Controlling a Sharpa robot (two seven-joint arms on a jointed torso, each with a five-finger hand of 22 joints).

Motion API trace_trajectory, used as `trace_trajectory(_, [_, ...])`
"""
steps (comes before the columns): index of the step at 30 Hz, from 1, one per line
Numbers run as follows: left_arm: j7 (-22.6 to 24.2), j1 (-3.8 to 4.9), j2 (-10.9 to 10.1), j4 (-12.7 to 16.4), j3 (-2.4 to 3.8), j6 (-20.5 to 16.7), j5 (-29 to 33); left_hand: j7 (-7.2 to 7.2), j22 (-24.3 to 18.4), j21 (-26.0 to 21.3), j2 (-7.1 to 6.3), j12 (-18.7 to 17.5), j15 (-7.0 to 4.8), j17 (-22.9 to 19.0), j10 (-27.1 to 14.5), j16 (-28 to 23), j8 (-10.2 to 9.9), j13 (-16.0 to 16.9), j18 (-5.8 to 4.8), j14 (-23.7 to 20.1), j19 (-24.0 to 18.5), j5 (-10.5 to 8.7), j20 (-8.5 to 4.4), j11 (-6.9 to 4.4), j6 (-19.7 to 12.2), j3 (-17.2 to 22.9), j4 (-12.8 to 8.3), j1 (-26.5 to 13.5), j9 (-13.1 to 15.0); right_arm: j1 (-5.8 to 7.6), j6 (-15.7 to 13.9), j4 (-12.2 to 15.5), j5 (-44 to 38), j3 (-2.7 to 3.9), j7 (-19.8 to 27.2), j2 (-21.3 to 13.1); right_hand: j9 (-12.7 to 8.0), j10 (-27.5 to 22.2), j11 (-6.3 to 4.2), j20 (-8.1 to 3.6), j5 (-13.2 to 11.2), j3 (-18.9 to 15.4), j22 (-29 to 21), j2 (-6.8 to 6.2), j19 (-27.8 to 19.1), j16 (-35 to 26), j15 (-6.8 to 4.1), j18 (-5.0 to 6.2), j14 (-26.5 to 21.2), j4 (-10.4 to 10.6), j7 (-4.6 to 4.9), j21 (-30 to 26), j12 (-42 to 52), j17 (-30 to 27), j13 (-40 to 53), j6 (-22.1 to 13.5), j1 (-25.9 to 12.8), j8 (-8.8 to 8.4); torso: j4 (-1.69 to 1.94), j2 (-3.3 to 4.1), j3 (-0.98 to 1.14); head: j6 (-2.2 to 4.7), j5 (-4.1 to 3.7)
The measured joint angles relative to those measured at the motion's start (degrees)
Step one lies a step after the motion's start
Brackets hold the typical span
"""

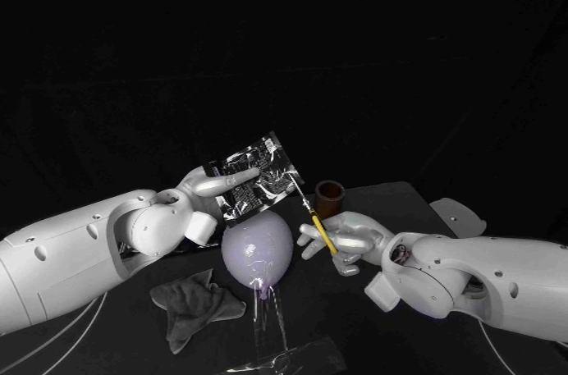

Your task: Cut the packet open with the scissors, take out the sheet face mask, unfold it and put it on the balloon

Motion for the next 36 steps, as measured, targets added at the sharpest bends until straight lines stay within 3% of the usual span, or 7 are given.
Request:
trace_trajectory(2, [0.02, 0.00, -0.04, 0.04, 0.00, -0.10, 0.00, 0.00, 0.00, 0.00, 0.00, 0.00, 0.00, 0.00, 0.00, 0.00, 0.00, 0.00, 0.00, 0.00, 0.00, 0.00, 0.00, 0.00, 0.00, 0.00, 0.00, 0.00, 0.00, 0.00, -0.19, 0.03, 0.00, 0.00, 0.06, 0.09, -0.15, -2.09, 1.38, 0.70, 0.00, -0.43, -0.01, 0.00, -0.70, -0.18, 0.00, 0.60, 0.00, 0.06, 1.12, -1.10, -0.15, 0.00, -0.97, -2.03, 0.00, -1.05, 0.01, 0.00, 0.00, 0.05, -0.04])
trace_trajectory(5, [0.03, -0.01, -0.04, 0.24, 0.00, -0.22, 0.00, 0.00, 0.00, 0.00, 0.01, 0.00, 0.00, 0.00, 0.00, 0.00, 0.00, 0.00, -0.01, 0.00, 0.00, 0.00, 0.00, 0.00, 0.00, 0.00, 0.00, 0.01, 0.00, 0.00, -0.62, 0.14, 0.04, 0.00, 0.25, 0.30, -0.16, -4.82, 2.14, 1.59, 0.00, -0.62, -0.02, 0.00, -1.59, -0.74, 0.00, 1.04, -0.01, 0.25, 2.28, -2.88, -0.15, 0.00, -2.20, -3.60, 0.00, -2.09, 0.02, 0.00, -0.01, 0.13, -0.06])
trace_trajectory(9, [0.09, -0.03, -0.02, 0.38, -0.01, -0.37, -0.09, 0.00, 0.00, 0.00, 0.07, 0.00, 0.01, 0.00, 0.00, 0.00, 0.00, 0.00, -0.02, -0.01, 0.00, -0.02, 0.00, 0.00, 0.00, 0.00, 0.00, 0.04, 0.00, 0.00, -1.25, 0.36, 0.17, 0.03, 0.51, 0.51, -0.16, -6.49, 2.69, 2.25, 0.00, -0.66, -0.02, -0.01, -2.25, -0.83, -0.03, 1.35, -0.04, 0.29, 2.88, -4.24, -0.15, -0.03, -3.25, -4.81, -0.01, -2.71, 0.04, -0.01, -0.01, 0.27, -0.11])
trace_trajectory(27, [1.68, -0.06, -0.02, 0.63, 0.03, -2.04, -5.28, 0.09, 0.00, 0.00, 0.30, 0.00, 0.02, 0.03, 0.00, 0.00, -0.13, 0.00, -0.11, -0.02, 0.00, 0.00, 0.00, 0.00, -0.09, 0.01, -0.01, -0.20, 0.05, 0.06, -2.25, 0.99, 0.56, 0.21, 0.53, 0.59, -0.07, -6.69, 2.68, 2.31, 0.00, -0.16, 0.03, -0.39, -2.31, -1.19, -0.10, 1.36, -0.11, 0.12, 2.89, -4.62, -0.15, -0.50, -3.96, -5.22, -0.39, -2.73, 0.02, 0.00, -0.02, 0.26, 0.27])
trace_trajectory(31, [1.92, -0.06, -0.02, 0.54, 0.04, -2.37, -6.52, 0.10, 0.00, 0.00, 0.30, 0.00, 0.02, 0.04, 0.00, 0.00, -0.07, 0.00, -0.12, -0.02, 0.00, 0.00, 0.00, 0.00, -0.09, 0.01, -0.01, -0.20, 0.06, 0.27, -2.35, 0.79, 0.60, 0.26, 0.41, 0.52, 0.79, -3.66, 1.94, 1.95, 0.00, 0.00, 0.03, 0.24, -1.53, -0.81, -0.09, 1.35, -0.08, -0.03, 2.02, -2.46, 1.99, -0.01, -3.57, -2.25, 0.26, -1.53, 0.03, 0.01, -0.02, 0.18, 0.29])
trace_trajectory(36, [2.19, -0.08, -0.04, 0.43, 0.03, -2.63, -8.03, 0.10, 0.00, 0.00, 0.29, 0.00, 0.03, 0.04, 0.00, 0.00, -0.03, 0.00, -0.14, -0.03, 0.00, 0.00, 0.00, 0.00, -0.09, -0.13, -0.16, -0.20, 0.05, 0.42, -2.55, 0.46, 0.63, 0.27, 0.07, 0.29, 2.25, -0.55, -0.89, 0.26, 0.00, -1.10, 0.01, 1.66, 0.16, -0.13, -0.10, 0.91, -0.08, -0.27, -0.32, 0.45, 5.30, 0.07, -1.48, 2.33, 1.69, 0.83, 0.02, 0.00, -0.02, -0.03, 0.32])
